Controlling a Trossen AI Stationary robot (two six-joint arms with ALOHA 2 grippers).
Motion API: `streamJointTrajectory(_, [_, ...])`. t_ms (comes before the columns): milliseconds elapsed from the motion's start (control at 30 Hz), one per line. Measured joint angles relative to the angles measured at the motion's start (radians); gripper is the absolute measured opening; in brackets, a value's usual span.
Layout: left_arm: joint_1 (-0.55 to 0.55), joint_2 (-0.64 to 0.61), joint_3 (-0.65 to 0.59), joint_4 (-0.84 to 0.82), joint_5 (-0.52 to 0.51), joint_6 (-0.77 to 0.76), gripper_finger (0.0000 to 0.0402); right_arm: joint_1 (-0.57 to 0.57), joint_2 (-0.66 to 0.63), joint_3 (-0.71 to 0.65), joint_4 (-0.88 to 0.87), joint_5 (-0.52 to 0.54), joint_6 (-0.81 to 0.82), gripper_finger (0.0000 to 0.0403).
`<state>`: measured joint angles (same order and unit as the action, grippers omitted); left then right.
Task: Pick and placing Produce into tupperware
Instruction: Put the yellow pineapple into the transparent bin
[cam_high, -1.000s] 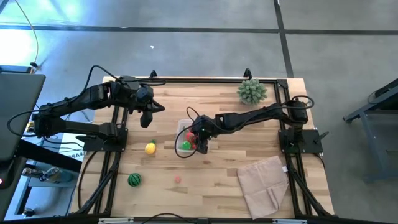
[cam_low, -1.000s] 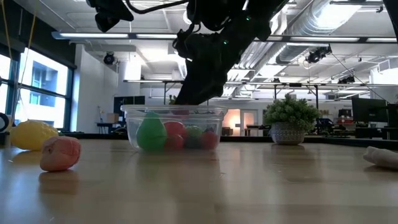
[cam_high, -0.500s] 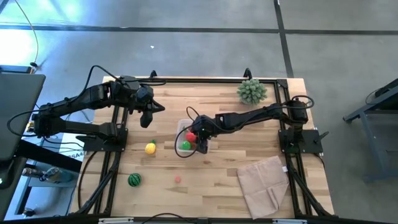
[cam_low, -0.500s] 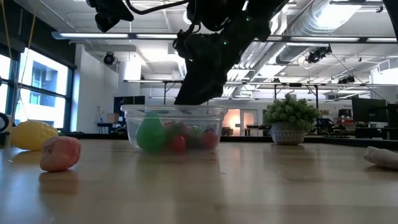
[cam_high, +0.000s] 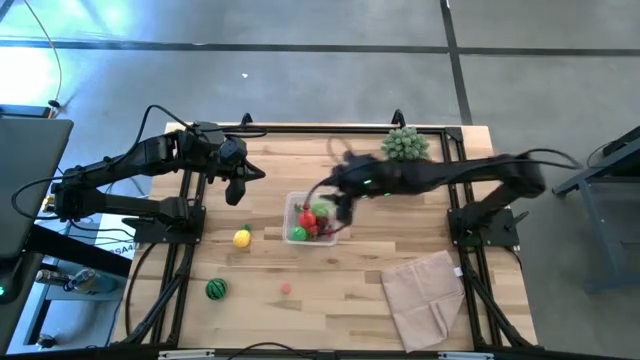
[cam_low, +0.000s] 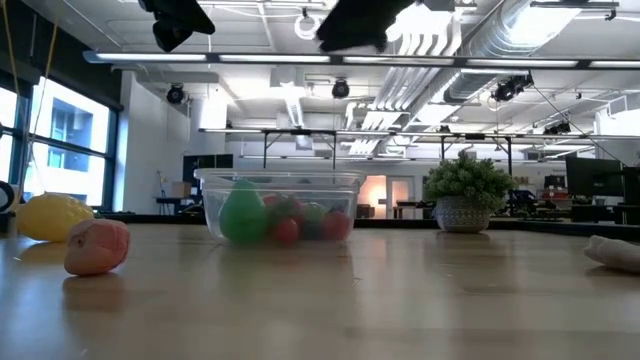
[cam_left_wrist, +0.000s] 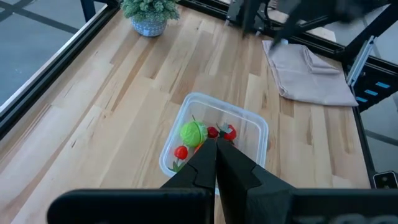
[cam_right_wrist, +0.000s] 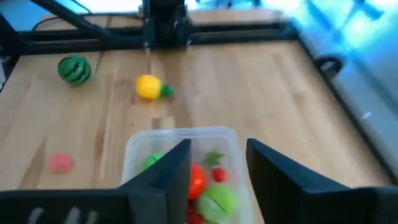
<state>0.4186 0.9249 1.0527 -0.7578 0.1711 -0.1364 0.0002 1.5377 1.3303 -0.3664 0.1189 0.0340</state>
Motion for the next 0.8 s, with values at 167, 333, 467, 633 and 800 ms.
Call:
streamJointTrajectory(167, [0.000,0.000,0.000,0.000,0.000,0.000,0.0001,0.000,-0.251,-0.121,-0.042,0.075,-0.016,0.0089])
streamJointTrajectory(333, [0.000,0.000,0.000,0.000,0.000,0.000,0.0001,-0.005,-0.542,-0.353,0.011,0.106,0.017,0.0031])
streamJointTrajectory(467, [0.000,0.000,0.000,0.000,0.000,0.000,0.0001,-0.023,-0.756,-0.489,0.018,0.090,0.079,0.0003])
streamJointTrajectory(633, [0.000,0.000,0.000,0.000,0.000,0.000,0.0001,-0.056,-0.973,-0.606,0.067,0.079,0.069,0.0002])
streamJointTrajectory(800, [0.000,0.000,0.000,0.000,0.000,0.000,0.0001,-0.065,-1.136,-0.670,0.094,0.062,0.062,0.0000])
